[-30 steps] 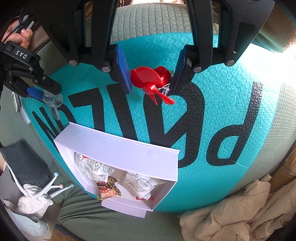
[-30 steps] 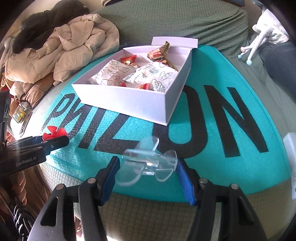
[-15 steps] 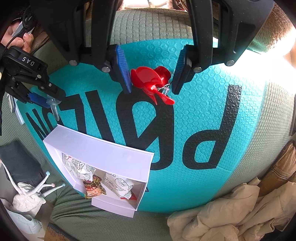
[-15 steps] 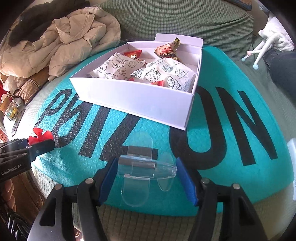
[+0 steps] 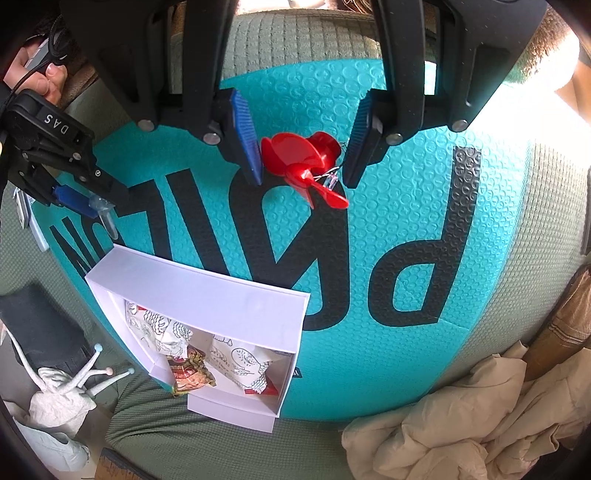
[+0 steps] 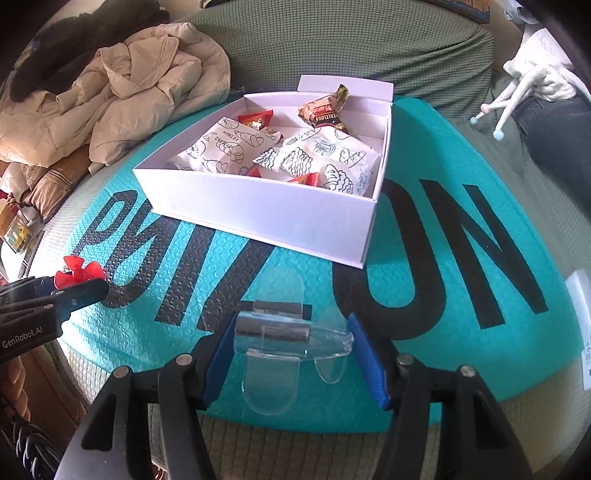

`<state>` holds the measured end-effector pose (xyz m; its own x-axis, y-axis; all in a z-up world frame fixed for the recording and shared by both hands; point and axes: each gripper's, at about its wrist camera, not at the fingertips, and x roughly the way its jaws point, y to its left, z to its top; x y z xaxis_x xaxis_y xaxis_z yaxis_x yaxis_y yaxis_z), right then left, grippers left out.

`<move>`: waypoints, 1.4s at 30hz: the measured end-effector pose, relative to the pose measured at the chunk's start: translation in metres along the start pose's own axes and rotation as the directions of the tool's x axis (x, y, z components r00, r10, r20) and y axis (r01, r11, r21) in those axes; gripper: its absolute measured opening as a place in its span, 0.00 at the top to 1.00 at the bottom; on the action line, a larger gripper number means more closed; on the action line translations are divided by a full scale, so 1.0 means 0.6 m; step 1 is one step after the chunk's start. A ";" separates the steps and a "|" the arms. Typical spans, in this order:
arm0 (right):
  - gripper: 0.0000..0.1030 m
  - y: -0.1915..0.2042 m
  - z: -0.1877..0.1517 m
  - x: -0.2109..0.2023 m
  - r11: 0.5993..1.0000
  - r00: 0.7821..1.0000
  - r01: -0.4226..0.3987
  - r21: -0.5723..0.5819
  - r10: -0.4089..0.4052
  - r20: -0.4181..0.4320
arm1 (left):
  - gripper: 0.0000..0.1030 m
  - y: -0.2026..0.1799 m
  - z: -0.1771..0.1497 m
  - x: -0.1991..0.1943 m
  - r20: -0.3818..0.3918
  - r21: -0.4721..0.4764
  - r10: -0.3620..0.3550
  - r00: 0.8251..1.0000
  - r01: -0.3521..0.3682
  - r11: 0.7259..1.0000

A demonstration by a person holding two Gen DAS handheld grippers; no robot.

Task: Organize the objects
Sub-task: 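Lift the red clip and clear stand and carry them over the box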

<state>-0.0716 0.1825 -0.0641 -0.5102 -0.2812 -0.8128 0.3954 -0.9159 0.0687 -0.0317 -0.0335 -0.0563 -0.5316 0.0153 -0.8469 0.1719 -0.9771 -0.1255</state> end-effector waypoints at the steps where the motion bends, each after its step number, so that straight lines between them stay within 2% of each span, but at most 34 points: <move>1: 0.40 0.001 0.000 -0.002 1.000 1.000 -0.002 0.000 0.002 -0.001 | 0.58 0.000 0.001 -0.002 0.002 0.001 0.000 1.000 0.000 1.000; 7: 0.40 0.011 0.000 -0.018 1.000 0.999 -0.022 -0.016 0.022 -0.034 | 0.58 -0.005 0.005 -0.022 0.016 0.027 0.007 1.000 -0.007 1.000; 21: 0.40 0.043 0.014 -0.127 0.996 0.998 -0.034 -0.080 0.038 0.048 | 0.58 -0.033 0.012 -0.110 0.100 0.110 0.002 0.995 -0.013 0.994; 31: 0.40 0.049 0.041 -0.187 0.993 0.994 -0.022 -0.114 0.033 0.100 | 0.58 -0.060 0.050 -0.163 0.154 0.184 -0.024 0.988 -0.005 0.983; 42: 0.40 0.035 0.097 -0.178 0.987 0.993 -0.006 -0.160 0.025 0.118 | 0.58 -0.088 0.106 -0.142 0.131 0.227 -0.061 0.990 0.030 0.973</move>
<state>-0.0536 0.1767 0.0579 -0.5870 -0.3356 -0.7367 0.5150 -0.8569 -0.0200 -0.0482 0.0034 0.0556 -0.6448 0.0471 -0.7629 -0.0368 -0.9989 -0.0306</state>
